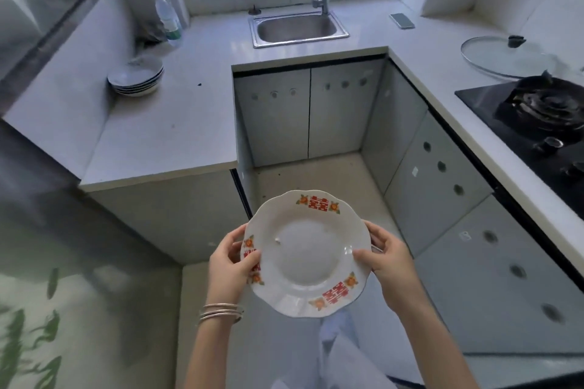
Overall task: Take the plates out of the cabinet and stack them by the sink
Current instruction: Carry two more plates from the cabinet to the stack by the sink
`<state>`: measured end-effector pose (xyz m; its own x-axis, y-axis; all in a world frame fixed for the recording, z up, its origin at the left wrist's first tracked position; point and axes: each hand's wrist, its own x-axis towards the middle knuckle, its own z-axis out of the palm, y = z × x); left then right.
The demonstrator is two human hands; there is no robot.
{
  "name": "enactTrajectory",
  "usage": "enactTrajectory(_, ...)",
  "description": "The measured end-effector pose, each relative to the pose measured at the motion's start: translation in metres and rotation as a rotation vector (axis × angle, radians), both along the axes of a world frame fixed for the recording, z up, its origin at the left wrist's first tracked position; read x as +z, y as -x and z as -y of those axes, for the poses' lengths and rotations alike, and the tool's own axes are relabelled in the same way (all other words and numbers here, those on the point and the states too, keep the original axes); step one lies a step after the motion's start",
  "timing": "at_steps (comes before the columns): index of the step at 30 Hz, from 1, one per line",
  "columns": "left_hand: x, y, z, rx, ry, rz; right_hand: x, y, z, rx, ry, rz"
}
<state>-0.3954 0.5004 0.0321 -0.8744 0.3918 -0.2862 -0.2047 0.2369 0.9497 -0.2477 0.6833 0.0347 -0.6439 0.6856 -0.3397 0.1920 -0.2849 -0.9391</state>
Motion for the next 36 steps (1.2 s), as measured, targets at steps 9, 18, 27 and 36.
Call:
enactTrajectory(9,0.014,0.090,-0.096,0.131,-0.007,-0.023,0.019,0.111,-0.106,0.113,-0.042,-0.038)
enactTrajectory(18,0.019,0.164,-0.162,0.282,-0.032,-0.032,0.034,0.218,-0.192,0.268,-0.106,-0.051)
enactTrajectory(27,0.011,0.254,-0.172,0.394,-0.017,-0.006,0.018,0.331,-0.211,0.369,-0.098,-0.006)
enactTrajectory(36,0.026,0.384,-0.180,0.433,-0.021,-0.106,0.028,0.466,-0.218,0.397,-0.120,-0.020)
